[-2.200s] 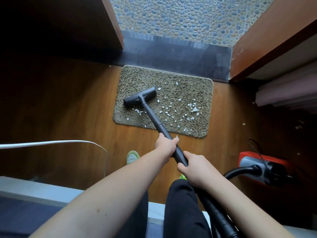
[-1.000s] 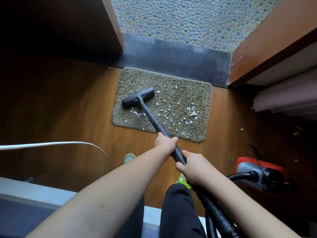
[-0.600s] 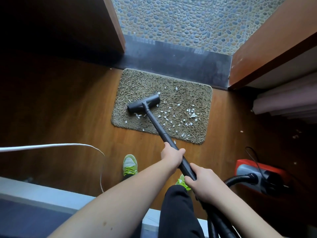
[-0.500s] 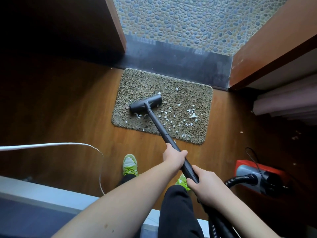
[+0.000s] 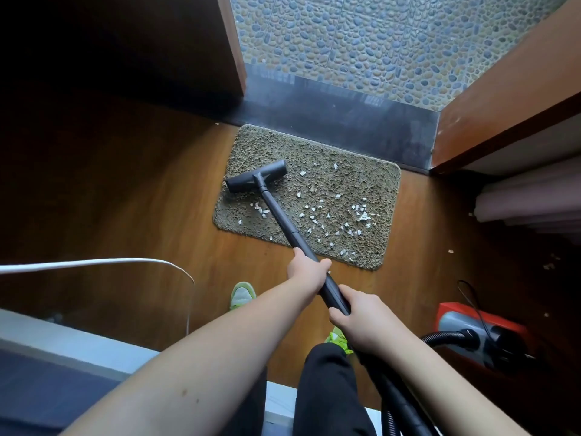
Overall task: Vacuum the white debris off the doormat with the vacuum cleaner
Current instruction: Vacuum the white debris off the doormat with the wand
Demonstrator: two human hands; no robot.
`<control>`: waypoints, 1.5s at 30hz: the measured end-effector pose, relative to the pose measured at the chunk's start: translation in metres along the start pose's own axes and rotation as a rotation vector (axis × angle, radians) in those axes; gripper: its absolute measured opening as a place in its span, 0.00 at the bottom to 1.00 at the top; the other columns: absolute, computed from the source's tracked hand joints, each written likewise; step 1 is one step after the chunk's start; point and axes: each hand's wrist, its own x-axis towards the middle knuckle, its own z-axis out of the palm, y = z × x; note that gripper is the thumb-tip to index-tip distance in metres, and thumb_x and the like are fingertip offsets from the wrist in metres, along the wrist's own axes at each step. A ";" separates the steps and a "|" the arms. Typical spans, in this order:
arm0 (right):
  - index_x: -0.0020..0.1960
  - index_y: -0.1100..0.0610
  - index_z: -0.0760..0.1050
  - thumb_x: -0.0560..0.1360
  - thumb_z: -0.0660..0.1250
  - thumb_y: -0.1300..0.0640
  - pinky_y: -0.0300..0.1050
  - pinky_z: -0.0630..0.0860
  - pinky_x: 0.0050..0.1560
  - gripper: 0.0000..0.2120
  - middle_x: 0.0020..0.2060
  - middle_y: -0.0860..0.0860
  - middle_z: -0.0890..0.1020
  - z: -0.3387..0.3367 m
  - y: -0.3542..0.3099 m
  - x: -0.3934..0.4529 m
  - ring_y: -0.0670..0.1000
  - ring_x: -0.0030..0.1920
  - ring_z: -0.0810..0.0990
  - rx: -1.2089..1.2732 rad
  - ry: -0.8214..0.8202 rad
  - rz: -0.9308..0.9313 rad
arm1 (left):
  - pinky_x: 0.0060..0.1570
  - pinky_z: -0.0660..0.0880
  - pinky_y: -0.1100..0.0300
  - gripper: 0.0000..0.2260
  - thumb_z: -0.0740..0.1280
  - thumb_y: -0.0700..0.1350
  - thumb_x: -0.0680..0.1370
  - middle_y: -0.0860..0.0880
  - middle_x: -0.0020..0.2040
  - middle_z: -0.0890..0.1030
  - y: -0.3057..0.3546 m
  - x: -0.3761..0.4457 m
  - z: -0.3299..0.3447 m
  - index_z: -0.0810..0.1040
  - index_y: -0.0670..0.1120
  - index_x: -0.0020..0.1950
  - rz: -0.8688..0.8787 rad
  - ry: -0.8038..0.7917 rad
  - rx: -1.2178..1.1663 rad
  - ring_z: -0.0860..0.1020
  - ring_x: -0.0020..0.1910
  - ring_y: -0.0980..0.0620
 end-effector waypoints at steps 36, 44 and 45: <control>0.46 0.52 0.66 0.76 0.59 0.49 0.47 0.73 0.42 0.06 0.38 0.49 0.75 0.018 -0.003 0.003 0.54 0.39 0.75 -0.087 -0.043 0.009 | 0.50 0.82 0.45 0.19 0.70 0.49 0.73 0.41 0.54 0.78 -0.024 0.004 -0.002 0.68 0.45 0.60 -0.042 -0.014 -0.089 0.80 0.51 0.39; 0.49 0.53 0.69 0.76 0.60 0.50 0.46 0.73 0.41 0.07 0.41 0.51 0.78 0.020 0.007 -0.012 0.54 0.40 0.76 -0.041 -0.029 0.015 | 0.47 0.82 0.46 0.17 0.69 0.47 0.74 0.41 0.52 0.78 -0.032 -0.005 0.006 0.69 0.43 0.59 -0.027 -0.022 -0.115 0.80 0.49 0.41; 0.49 0.53 0.69 0.76 0.60 0.50 0.46 0.72 0.40 0.07 0.41 0.51 0.78 0.020 0.007 -0.013 0.54 0.40 0.76 -0.040 -0.026 0.012 | 0.47 0.82 0.46 0.17 0.69 0.47 0.74 0.41 0.52 0.78 -0.033 -0.005 0.006 0.69 0.43 0.59 -0.023 -0.019 -0.116 0.80 0.48 0.41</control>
